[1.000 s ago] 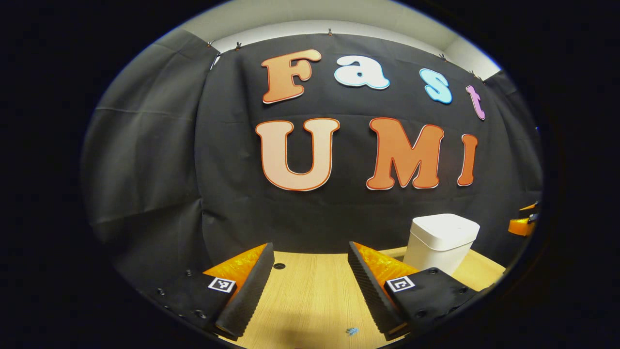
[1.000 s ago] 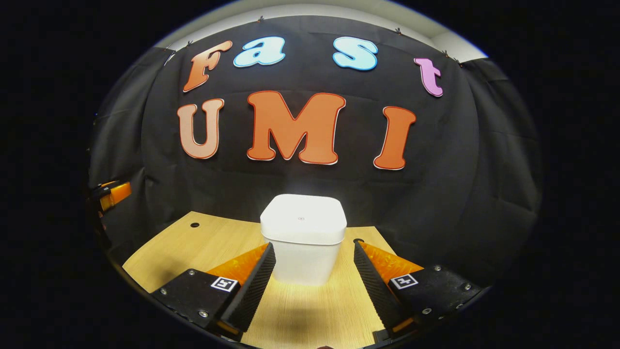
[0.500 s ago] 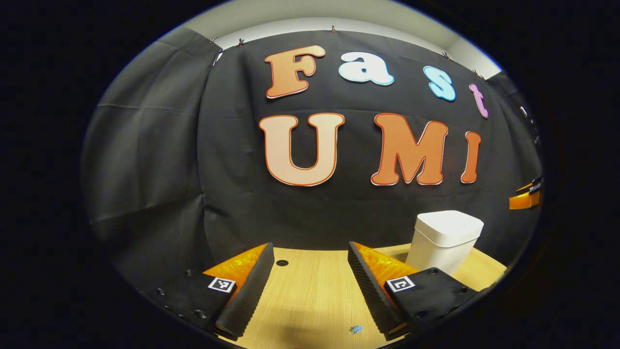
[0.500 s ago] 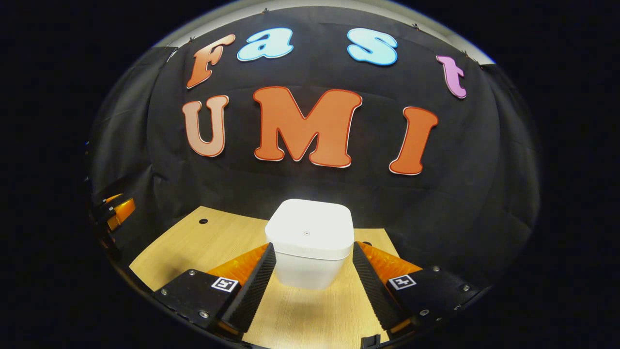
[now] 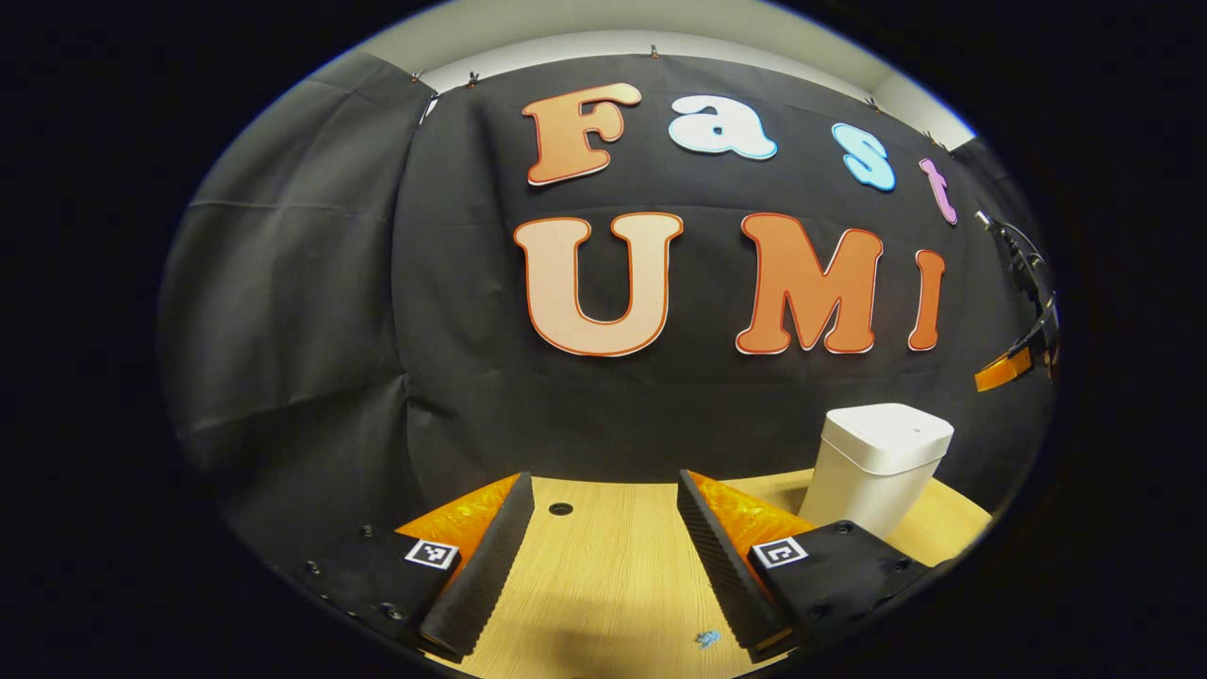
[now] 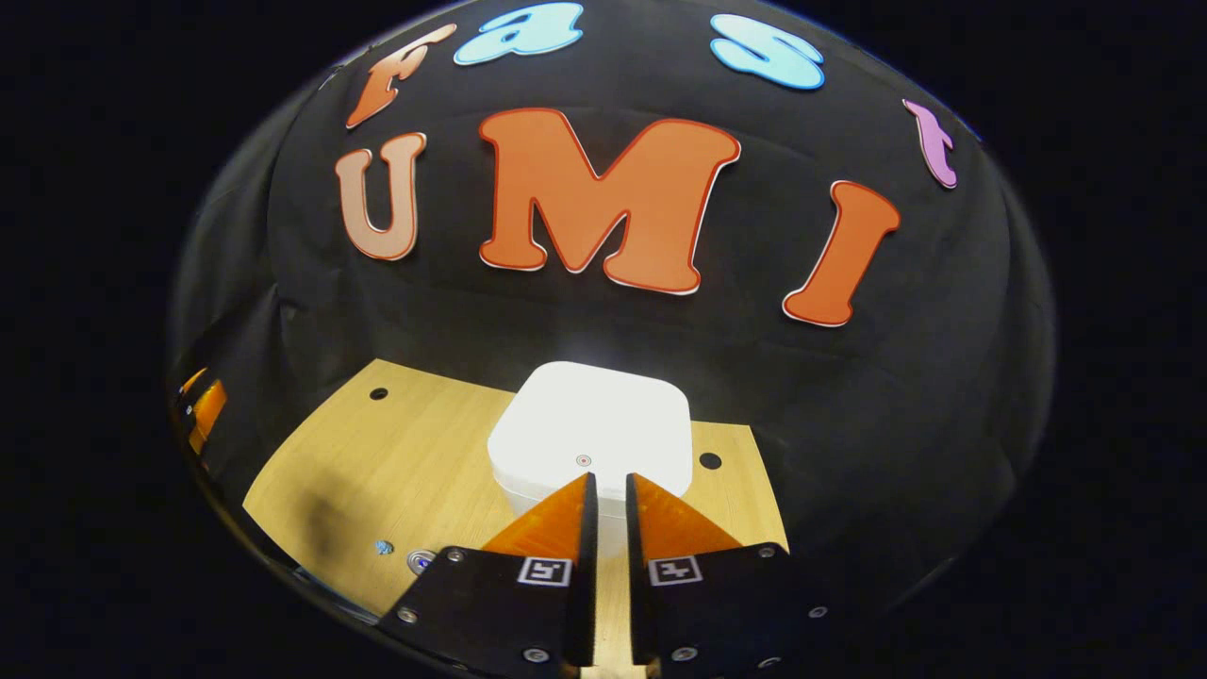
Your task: Press the lid of the desktop garbage bin to open it, pick up the crumpled paper on the desktop and throw it into the bin, then pick up the pop can on the desktop and drop it into the bin, and finally close the garbage bin lid.
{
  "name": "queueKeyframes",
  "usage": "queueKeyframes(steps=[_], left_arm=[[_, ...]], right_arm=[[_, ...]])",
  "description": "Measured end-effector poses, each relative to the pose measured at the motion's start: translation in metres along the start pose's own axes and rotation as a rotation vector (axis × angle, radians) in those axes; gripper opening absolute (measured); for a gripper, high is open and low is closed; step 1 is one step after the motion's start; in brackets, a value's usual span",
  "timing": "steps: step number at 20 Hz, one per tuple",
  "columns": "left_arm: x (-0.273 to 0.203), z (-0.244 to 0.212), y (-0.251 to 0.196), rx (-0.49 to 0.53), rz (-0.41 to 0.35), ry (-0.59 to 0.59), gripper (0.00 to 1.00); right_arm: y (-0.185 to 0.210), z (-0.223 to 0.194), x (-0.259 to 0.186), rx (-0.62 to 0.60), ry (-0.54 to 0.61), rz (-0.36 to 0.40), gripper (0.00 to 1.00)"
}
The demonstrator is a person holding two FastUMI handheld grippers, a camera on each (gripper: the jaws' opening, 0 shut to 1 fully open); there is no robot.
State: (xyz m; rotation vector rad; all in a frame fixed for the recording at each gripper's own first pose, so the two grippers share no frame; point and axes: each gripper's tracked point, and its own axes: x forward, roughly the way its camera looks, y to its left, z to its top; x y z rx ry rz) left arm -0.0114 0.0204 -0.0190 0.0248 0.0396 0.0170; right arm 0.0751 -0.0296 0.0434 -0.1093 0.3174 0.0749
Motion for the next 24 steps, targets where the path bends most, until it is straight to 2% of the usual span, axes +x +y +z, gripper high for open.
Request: queueKeyframes(steps=[4,8,15,24], left_arm=[[0.004,-0.004,0.006,0.014,0.007,0.008,0.97],[0.009,-0.01,0.014,0.001,0.015,0.025,0.97],[0.019,-0.018,0.027,-0.002,0.027,0.045,0.97],[0.02,-0.024,0.041,0.011,0.037,0.065,0.97]], right_arm=[[0.013,0.0,0.03,0.042,0.069,0.06,0.01],[0.02,0.002,0.057,0.02,0.118,0.068,0.01],[0.026,-0.01,0.095,0.051,0.226,0.085,0.01],[0.028,-0.028,0.109,0.089,0.294,0.111,0.01]])
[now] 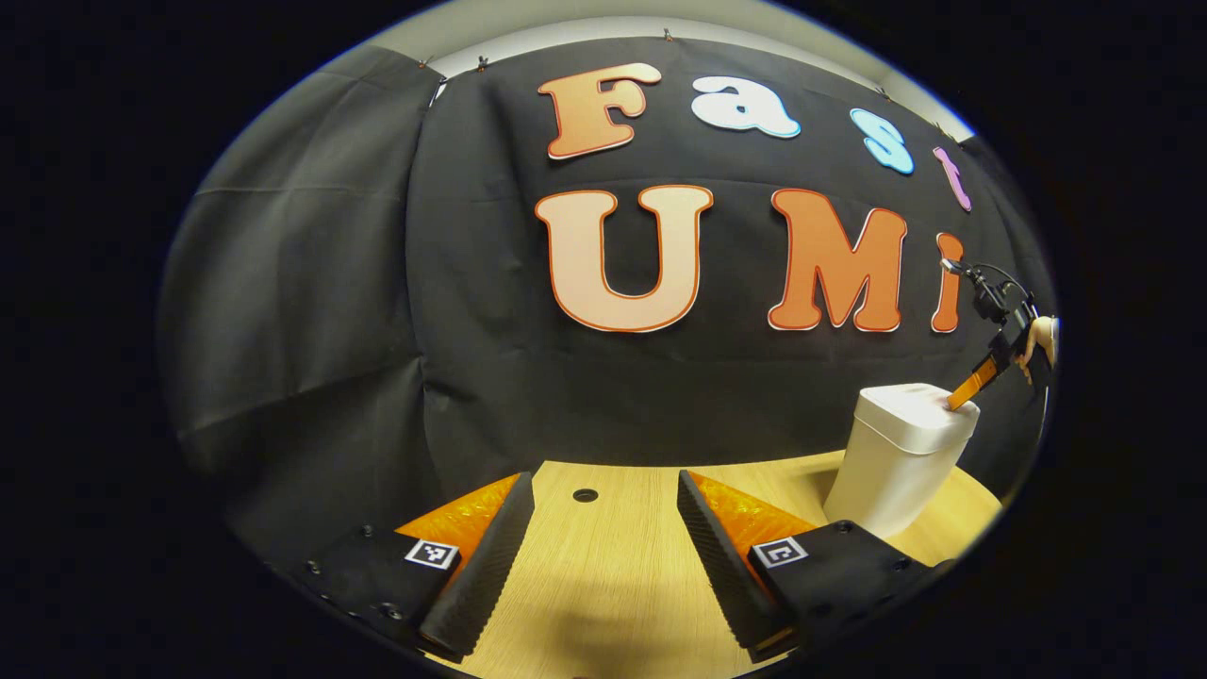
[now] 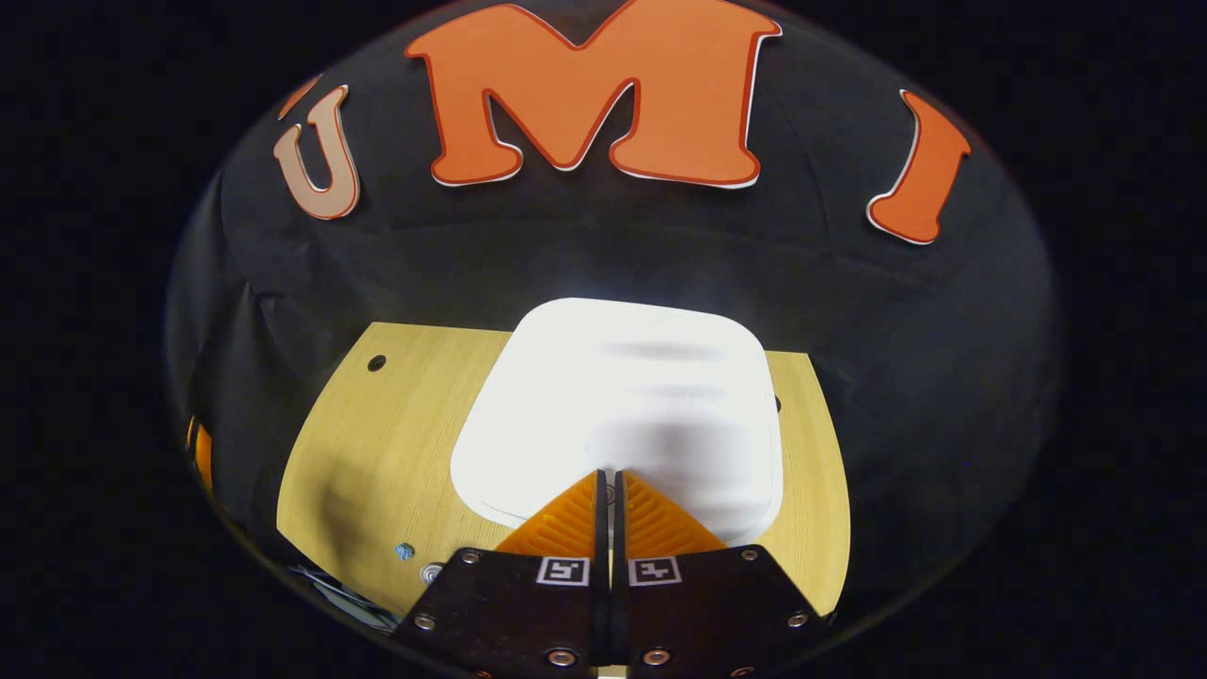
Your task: Press the lid of the desktop garbage bin to open it, pick up the crumpled paper on the desktop and throw it into the bin, then pick up the pop can on the desktop and drop it into the bin, and finally close the garbage bin lid.
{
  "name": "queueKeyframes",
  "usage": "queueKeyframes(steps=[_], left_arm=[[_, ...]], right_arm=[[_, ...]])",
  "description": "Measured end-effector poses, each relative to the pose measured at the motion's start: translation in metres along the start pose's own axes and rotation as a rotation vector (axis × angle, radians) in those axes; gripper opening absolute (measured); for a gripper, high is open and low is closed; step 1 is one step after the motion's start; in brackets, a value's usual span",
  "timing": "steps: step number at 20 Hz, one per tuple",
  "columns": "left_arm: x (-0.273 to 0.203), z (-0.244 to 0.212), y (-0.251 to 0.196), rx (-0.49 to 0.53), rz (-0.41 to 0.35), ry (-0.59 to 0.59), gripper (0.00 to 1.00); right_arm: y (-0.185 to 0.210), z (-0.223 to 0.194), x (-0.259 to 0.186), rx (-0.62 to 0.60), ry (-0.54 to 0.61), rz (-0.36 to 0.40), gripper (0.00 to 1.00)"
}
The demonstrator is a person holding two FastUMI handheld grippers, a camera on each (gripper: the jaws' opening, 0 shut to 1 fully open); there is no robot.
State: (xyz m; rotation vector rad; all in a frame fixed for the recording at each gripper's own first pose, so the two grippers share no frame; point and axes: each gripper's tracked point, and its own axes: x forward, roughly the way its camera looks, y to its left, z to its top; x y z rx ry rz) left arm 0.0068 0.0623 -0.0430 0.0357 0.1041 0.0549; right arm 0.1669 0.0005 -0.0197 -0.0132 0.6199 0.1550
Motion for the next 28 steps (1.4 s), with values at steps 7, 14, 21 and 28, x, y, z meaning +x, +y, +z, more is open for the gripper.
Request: queueKeyframes(steps=[7,14,21,28], left_arm=[[-0.007,-0.003,0.003,-0.003,-0.003,0.008,0.97],[-0.02,0.007,0.004,-0.035,0.0,-0.012,0.97],[-0.038,0.027,0.009,-0.044,0.012,-0.055,0.97],[-0.044,0.032,-0.007,-0.039,0.001,-0.065,0.99]], right_arm=[[0.005,-0.004,0.003,0.098,-0.02,0.093,0.01],[0.005,0.005,-0.002,-0.019,-0.085,-0.016,0.01],[0.02,0.028,-0.067,-0.038,-0.301,-0.022,0.01],[0.047,-0.003,-0.134,-0.083,-0.423,0.005,0.01]])
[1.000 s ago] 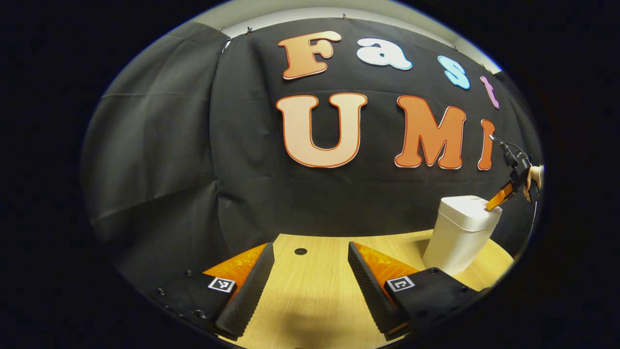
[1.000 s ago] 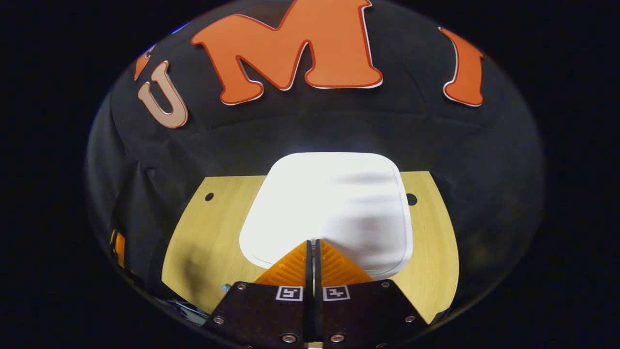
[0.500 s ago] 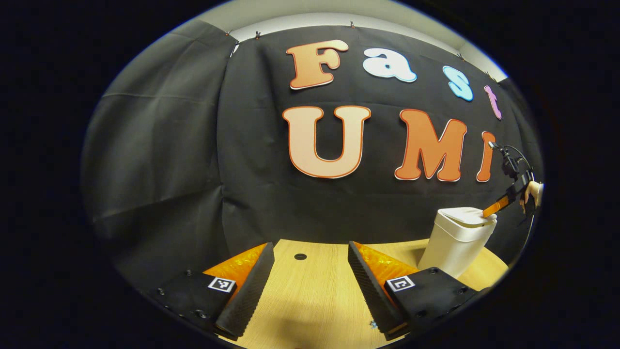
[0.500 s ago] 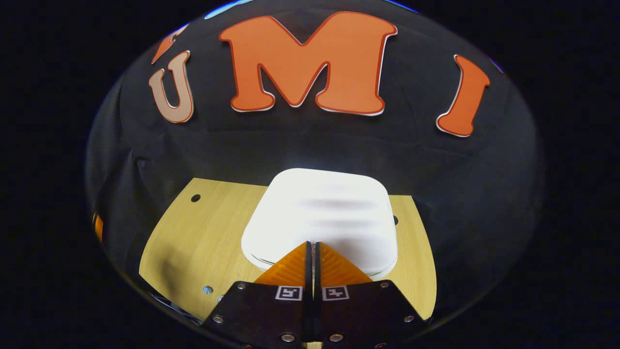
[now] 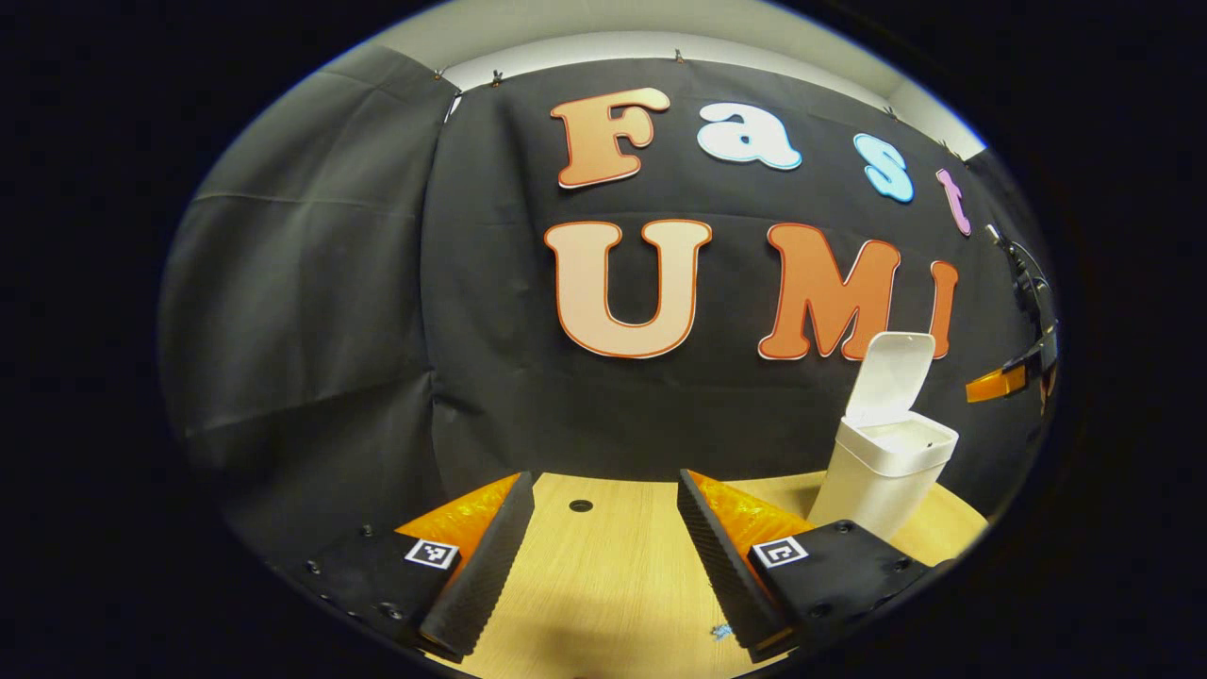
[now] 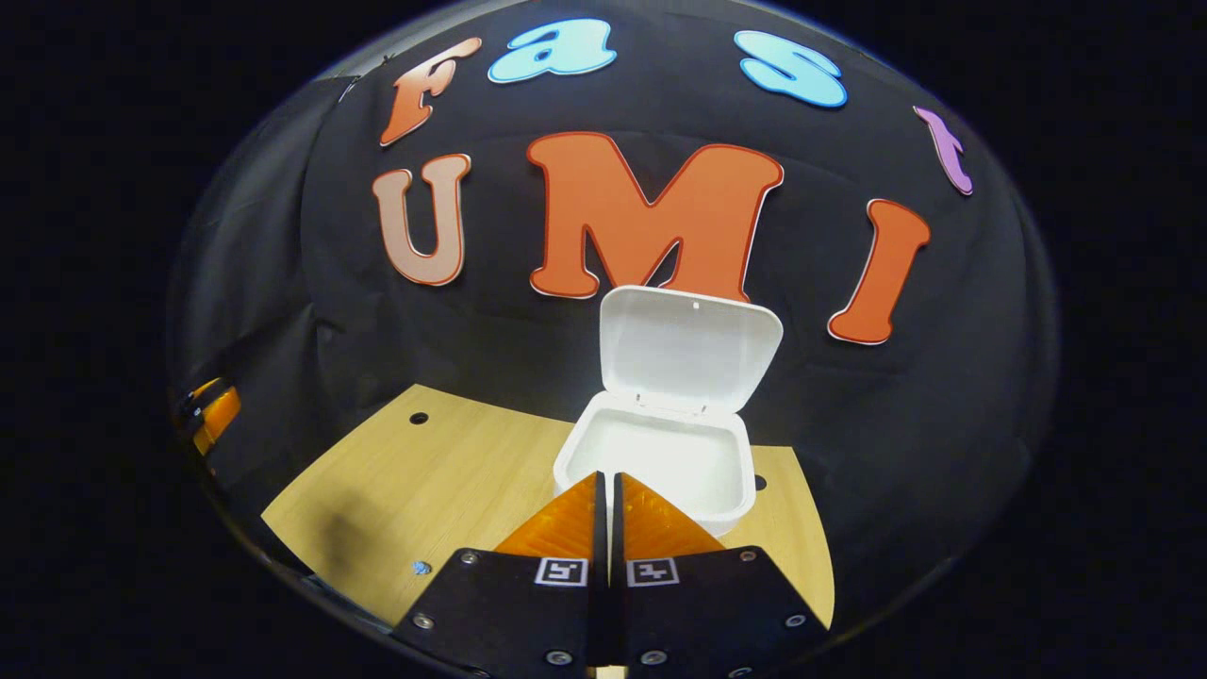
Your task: Press the lid of the desktop garbage bin to open it, pick up the crumpled paper on the desktop and throw it into the bin, then pick up the pop can on the desktop and drop it into the bin, and finally close the garbage bin lid.
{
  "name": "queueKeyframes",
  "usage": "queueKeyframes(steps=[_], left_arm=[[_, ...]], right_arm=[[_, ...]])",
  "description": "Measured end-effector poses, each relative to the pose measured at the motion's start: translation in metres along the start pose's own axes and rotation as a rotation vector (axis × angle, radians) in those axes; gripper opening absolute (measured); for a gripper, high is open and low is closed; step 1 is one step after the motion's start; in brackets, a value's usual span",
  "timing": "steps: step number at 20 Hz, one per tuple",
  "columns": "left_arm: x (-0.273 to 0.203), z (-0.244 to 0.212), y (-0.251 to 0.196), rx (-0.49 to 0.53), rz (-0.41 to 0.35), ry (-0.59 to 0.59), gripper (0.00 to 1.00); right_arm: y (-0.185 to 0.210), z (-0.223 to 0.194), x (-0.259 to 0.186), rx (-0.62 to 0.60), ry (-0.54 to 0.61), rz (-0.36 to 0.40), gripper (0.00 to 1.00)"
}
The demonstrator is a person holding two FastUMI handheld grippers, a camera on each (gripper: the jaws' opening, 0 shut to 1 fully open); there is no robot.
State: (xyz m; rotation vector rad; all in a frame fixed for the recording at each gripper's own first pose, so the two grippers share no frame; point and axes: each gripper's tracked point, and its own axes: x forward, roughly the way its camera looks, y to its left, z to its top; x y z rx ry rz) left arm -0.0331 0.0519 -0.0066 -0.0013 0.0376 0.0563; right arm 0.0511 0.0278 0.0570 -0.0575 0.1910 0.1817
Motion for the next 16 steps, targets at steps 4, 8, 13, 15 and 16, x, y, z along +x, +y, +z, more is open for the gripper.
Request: queueKeyframes(steps=[4,8,13,15,16], left_arm=[[-0.002,-0.003,-0.008,0.008,0.001,0.005,0.98],[-0.004,-0.001,-0.019,0.003,-0.006,0.001,0.97],[-0.004,-0.001,-0.027,0.03,-0.007,-0.001,0.98],[-0.003,-0.001,-0.032,0.029,-0.015,-0.002,0.97],[-0.002,-0.001,-0.034,0.022,-0.018,-0.003,0.99]], right_arm=[[0.006,-0.006,-0.017,0.071,-0.077,0.015,0.01],[-0.014,-0.017,-0.023,0.088,-0.139,-0.088,0.01],[-0.02,-0.031,-0.03,0.034,-0.171,-0.14,0.46],[-0.018,-0.034,-0.034,0.039,-0.183,-0.139,0.53],[-0.017,-0.036,-0.034,0.044,-0.193,-0.139,0.66]])
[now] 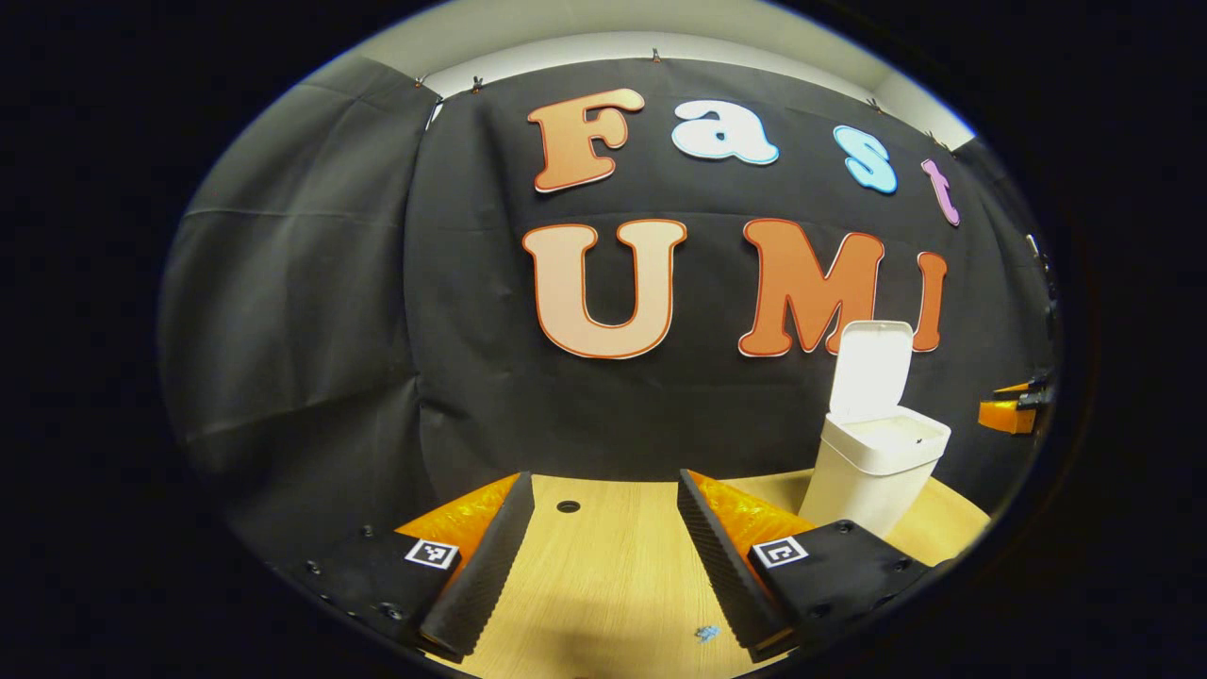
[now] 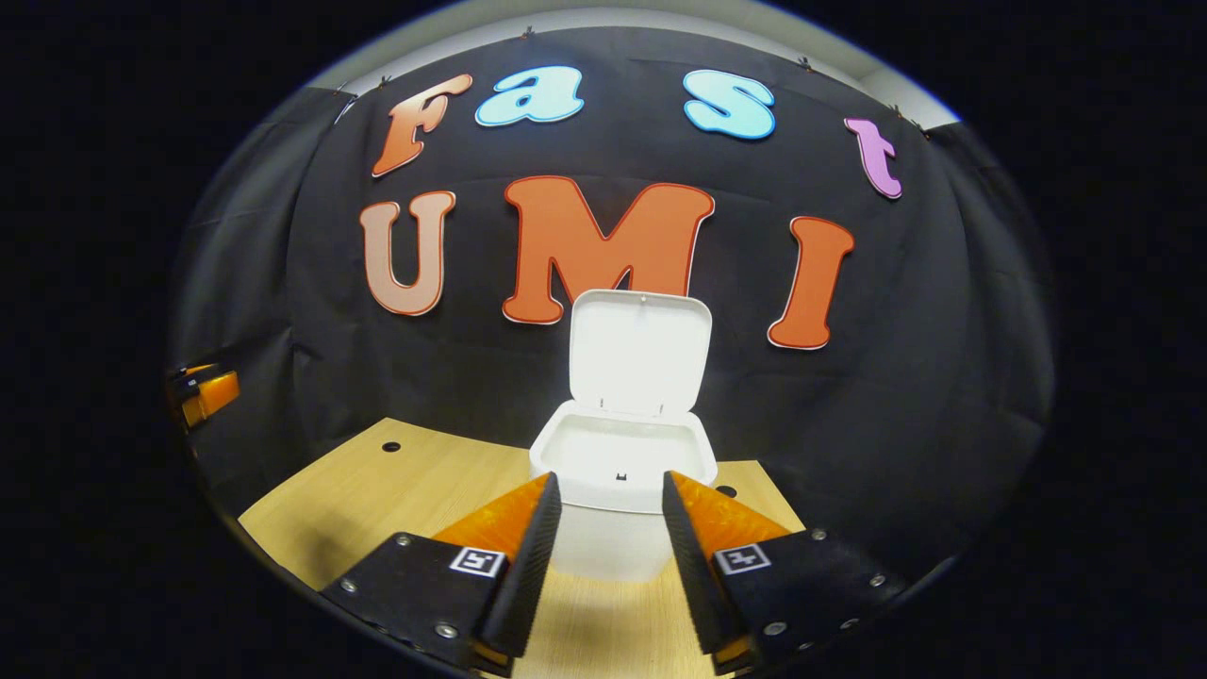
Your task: Press the lid of the desktop garbage bin to open it, pick up the crumpled paper on the desktop and throw it into the bin, then pick up the pop can on the desktop and drop it into the bin, and finally close the garbage bin lid.
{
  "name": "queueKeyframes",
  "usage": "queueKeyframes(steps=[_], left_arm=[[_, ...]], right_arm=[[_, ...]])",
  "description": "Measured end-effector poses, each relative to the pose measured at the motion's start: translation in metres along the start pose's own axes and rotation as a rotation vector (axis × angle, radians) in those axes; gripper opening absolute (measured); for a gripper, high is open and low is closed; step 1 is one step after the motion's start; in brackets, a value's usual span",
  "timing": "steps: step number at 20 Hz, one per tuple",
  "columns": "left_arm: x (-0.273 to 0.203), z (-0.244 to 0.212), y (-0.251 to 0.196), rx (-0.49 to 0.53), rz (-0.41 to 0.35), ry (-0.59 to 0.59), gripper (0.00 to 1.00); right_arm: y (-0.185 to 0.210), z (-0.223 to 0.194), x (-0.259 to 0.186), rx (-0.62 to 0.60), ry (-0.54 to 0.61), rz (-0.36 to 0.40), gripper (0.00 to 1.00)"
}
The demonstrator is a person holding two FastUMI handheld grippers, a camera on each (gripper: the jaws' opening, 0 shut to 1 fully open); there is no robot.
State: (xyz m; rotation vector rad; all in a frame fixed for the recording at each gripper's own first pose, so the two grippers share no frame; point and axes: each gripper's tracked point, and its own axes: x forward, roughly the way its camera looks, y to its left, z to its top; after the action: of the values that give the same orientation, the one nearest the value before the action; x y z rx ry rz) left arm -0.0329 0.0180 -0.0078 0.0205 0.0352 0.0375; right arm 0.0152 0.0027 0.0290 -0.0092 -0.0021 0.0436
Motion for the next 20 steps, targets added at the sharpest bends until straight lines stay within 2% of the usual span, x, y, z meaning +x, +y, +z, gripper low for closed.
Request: queueKeyframes(steps=[1,2,4,11,20], left_arm=[[0.001,-0.002,-0.001,-0.009,-0.003,0.001,0.97],[0.002,-0.002,-0.002,-0.015,-0.005,0.004,0.97],[0.004,-0.007,-0.006,-0.015,-0.011,0.013,0.98],[0.011,-0.031,-0.027,-0.013,-0.056,0.043,0.97],[0.03,-0.104,-0.079,-0.017,-0.153,0.159,0.97]], right_arm=[[0.0,-0.001,-0.001,0.003,-0.008,-0.005,0.73],[0.0,-0.004,-0.002,0.005,-0.006,-0.008,0.86],[0.003,-0.008,-0.005,0.013,-0.002,-0.005,0.98],[-0.001,-0.017,-0.01,-0.032,0.013,-0.026,0.99],[-0.019,-0.056,-0.011,-0.022,0.121,-0.049,0.99]])
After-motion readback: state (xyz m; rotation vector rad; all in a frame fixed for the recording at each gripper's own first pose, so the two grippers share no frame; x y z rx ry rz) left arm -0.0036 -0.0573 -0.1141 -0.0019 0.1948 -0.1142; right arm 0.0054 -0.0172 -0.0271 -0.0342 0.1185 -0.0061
